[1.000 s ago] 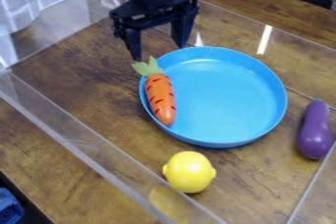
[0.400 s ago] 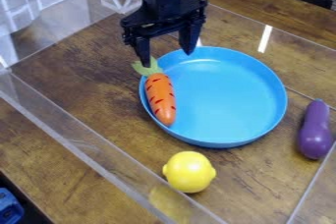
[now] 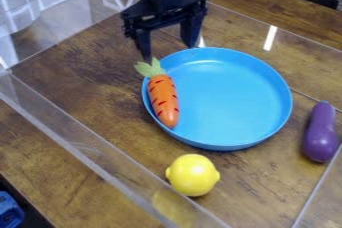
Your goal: Put the carrot on the blue tray
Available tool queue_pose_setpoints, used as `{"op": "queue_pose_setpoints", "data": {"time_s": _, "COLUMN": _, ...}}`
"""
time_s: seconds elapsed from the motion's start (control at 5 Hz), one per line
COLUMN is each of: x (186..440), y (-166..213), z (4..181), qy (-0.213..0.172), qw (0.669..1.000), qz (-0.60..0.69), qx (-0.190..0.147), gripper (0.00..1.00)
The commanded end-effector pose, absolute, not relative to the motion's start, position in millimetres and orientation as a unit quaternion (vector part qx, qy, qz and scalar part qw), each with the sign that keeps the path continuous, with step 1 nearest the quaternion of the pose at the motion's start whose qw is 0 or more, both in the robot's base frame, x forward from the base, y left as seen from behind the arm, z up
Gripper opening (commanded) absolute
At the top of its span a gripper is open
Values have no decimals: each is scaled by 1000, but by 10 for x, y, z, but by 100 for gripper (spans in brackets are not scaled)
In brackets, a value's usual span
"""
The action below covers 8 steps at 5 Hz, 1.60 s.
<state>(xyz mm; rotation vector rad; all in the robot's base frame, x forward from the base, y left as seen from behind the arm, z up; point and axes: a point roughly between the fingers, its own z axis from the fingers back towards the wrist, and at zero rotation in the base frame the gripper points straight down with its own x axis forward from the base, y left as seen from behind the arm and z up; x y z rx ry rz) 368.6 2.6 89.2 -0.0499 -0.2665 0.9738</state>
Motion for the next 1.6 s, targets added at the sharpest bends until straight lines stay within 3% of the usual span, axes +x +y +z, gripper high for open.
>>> {"op": "queue_pose_setpoints", "data": {"time_s": 0.0, "x": 3768, "y": 113, "z": 1117, "qy": -158, "qw": 861, "qz": 483, "qx": -35, "gripper": 100}}
{"op": "queue_pose_setpoints", "data": {"time_s": 0.6, "x": 3590, "y": -26, "z": 1218, "qy": -154, "qw": 877, "qz": 452, "qx": -43, "gripper": 100}}
{"op": "queue_pose_setpoints", "data": {"time_s": 1.2, "x": 3343, "y": -85, "z": 1140, "qy": -151, "qw": 877, "qz": 456, "qx": -17, "gripper": 100}}
{"op": "queue_pose_setpoints", "data": {"time_s": 1.4, "x": 3313, "y": -87, "z": 961, "qy": -146, "qw": 872, "qz": 467, "qx": -5, "gripper": 100}}
